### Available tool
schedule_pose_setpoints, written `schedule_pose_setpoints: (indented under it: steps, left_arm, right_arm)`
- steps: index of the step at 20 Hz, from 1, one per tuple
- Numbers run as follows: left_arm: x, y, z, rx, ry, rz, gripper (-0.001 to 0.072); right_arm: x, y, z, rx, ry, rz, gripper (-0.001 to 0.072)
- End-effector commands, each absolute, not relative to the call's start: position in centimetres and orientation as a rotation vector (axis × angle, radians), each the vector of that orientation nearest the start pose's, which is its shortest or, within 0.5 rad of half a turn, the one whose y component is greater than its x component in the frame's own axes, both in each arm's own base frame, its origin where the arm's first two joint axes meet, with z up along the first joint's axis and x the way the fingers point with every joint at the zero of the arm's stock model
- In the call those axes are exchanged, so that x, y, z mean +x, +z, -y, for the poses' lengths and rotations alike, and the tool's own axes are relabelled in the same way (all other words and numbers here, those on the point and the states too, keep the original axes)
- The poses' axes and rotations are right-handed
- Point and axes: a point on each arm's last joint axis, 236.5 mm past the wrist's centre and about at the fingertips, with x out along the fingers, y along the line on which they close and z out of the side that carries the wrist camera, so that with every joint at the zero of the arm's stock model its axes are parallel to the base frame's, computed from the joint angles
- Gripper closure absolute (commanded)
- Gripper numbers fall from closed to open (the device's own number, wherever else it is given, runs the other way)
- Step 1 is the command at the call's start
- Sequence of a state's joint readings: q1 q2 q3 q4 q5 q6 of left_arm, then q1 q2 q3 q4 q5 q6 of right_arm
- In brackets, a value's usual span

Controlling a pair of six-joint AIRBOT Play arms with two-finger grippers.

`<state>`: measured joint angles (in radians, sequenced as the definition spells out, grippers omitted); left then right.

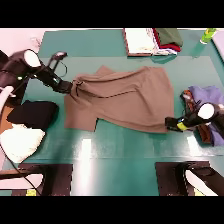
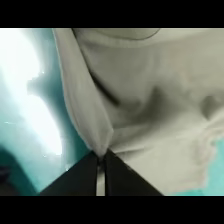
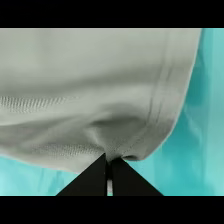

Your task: Fold the shirts.

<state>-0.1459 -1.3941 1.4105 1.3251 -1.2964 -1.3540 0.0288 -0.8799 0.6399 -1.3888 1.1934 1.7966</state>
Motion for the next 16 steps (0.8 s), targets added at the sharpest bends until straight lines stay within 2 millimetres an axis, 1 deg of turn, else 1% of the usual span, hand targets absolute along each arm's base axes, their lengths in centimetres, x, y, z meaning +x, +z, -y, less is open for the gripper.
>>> schedule_pose_setpoints:
  steps: [1,2,3,4,5,6,7,8,9,10,11,12,13,14,15,16]
  left_arm:
    - [40.1,13.7,11.4,0.079,-0.415,-1.016,0.0675]
    - [39.5,18.2,11.3,0.086,-0.414,-0.906,0.0674]
    - [38.6,22.7,11.2,0.093,-0.413,-0.797,0.0674]
    - [37.2,27.7,11.0,0.100,-0.410,-0.673,0.0674]
    - [35.3,32.3,10.7,0.106,-0.407,-0.554,0.0674]
    - [33.0,37.1,10.4,0.111,-0.402,-0.426,0.0674]
    - [30.6,41.2,10.0,0.114,-0.395,-0.308,0.0675]
    - [27.8,45.4,9.5,0.111,-0.385,-0.180,0.0675]
    - [25.1,48.7,9.1,0.101,-0.377,-0.071,0.0675]
    - [22.6,51.8,8.6,0.080,-0.368,0.032,0.0675]
    - [20.3,54.1,8.2,0.069,-0.362,0.116,0.0675]
    - [18.3,56.0,7.8,0.055,-0.358,0.189,0.0675]
    - [16.9,57.4,7.6,0.049,-0.355,0.238,0.0675]
    - [16.1,58.3,7.4,0.046,-0.354,0.270,0.0676]
    - [15.8,58.8,7.4,0.032,-0.353,0.290,0.0676]
    - [16.1,58.8,7.4,0.017,-0.355,0.286,0.0676]
  right_arm:
    - [28.0,3.9,-4.8,0.301,0.023,-1.213,0.0693]
    - [29.8,8.7,-4.6,0.290,0.045,-1.080,0.0693]
    - [31.0,13.6,-4.2,0.280,0.059,-0.948,0.0693]
    - [31.6,19.2,-3.7,0.265,0.069,-0.804,0.0693]
    - [31.6,24.3,-3.1,0.246,0.072,-0.678,0.0693]
    - [31.0,29.7,-2.4,0.227,0.067,-0.548,0.0693]
    - [29.8,34.5,-1.7,0.208,0.057,-0.430,0.0693]
    - [28.4,38.4,-1.1,0.190,0.042,-0.332,0.0693]
    - [26.9,41.8,-0.5,0.169,0.024,-0.247,0.0693]
    - [25.3,44.8,0.0,0.147,-0.001,-0.168,0.0693]
    - [23.8,47.0,0.5,0.130,-0.025,-0.110,0.0693]
    - [22.3,48.9,1.0,0.111,-0.056,-0.061,0.0693]
    - [21.4,50.1,1.5,0.097,-0.089,-0.032,0.0693]
    - [20.7,50.7,1.9,0.080,-0.118,-0.022,0.0693]
    - [20.3,51.1,2.4,0.067,-0.148,-0.026,0.0694]
    - [20.4,51.0,2.8,0.064,-0.166,-0.047,0.0694]
